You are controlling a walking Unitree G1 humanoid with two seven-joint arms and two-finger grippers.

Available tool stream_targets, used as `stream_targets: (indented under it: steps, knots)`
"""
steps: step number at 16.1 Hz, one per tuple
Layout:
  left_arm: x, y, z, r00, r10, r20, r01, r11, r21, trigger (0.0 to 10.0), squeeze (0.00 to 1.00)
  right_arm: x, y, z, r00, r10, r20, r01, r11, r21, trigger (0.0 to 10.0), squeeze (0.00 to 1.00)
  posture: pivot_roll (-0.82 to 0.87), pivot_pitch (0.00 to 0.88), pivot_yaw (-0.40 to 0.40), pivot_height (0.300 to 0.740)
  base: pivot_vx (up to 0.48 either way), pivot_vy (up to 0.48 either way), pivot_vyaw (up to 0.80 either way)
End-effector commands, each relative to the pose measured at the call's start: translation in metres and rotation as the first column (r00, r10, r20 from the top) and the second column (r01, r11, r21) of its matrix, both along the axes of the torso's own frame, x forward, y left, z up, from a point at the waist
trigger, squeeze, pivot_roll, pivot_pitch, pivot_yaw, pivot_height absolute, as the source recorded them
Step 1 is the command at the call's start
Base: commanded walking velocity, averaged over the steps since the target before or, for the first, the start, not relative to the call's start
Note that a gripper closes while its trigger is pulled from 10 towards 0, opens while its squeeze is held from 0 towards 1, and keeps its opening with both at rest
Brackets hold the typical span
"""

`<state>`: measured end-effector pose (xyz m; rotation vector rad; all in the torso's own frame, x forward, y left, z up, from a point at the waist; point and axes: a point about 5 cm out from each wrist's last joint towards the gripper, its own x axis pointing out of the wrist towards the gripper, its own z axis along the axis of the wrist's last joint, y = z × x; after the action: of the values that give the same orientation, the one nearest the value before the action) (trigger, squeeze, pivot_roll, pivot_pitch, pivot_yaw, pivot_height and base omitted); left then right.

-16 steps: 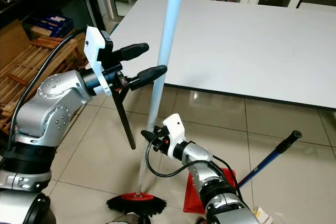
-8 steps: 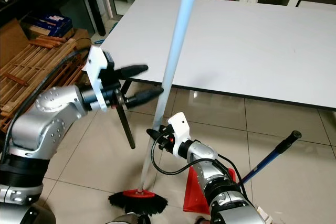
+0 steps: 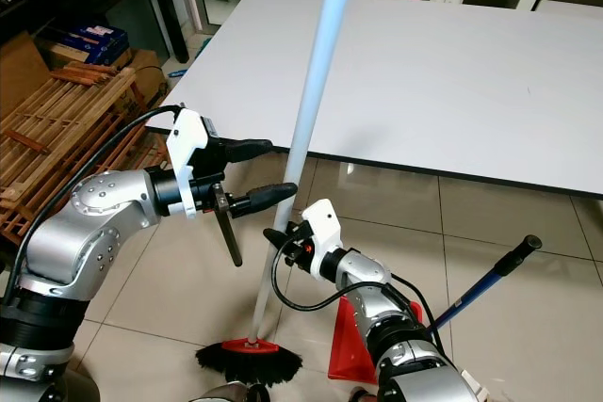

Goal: Sweep floor

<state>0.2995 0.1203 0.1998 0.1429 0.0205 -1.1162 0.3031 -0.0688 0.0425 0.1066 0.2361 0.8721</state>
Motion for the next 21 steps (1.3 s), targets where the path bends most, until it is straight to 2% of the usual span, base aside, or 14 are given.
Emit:
stream_targets:
  steps: [1,9,16,18,21]
  knots:
    - [-0.003,-0.003,-0.006,1.000,-0.013,-0.010,0.013,1.000,0.019,10.0,0.00,0.004,0.000,0.004,1.000,0.000,0.008,0.000,1.000,0.003,10.0,0.00,0.08,0.068,0.016,0.740,0.000,0.000,0.00]
    - [-0.007,0.002,-0.028,0.996,-0.021,-0.089,0.025,0.999,0.049,10.0,0.00,0.007,-0.002,0.012,0.999,0.043,0.027,-0.044,0.998,0.035,10.0,0.00,0.08,0.062,0.012,0.740,0.000,0.000,0.00]
    - [-0.013,0.015,-0.028,0.992,-0.049,-0.119,0.056,0.997,0.056,10.0,0.00,0.006,-0.015,0.023,0.981,0.187,0.056,-0.191,0.978,0.079,10.0,0.00,0.08,0.051,0.009,0.740,0.000,0.000,0.00]
    - [-0.013,0.017,-0.027,0.992,-0.049,-0.117,0.057,0.996,0.064,10.0,0.00,0.007,-0.014,0.027,0.976,0.208,0.067,-0.214,0.973,0.085,10.0,0.00,0.08,0.045,0.010,0.740,0.000,0.000,0.00]
    - [-0.005,0.010,-0.023,0.996,0.001,-0.088,0.000,1.000,0.013,10.0,0.00,0.007,-0.008,0.029,0.972,0.221,0.075,-0.228,0.969,0.098,10.0,0.00,0.08,0.039,0.011,0.740,0.000,0.000,0.00]
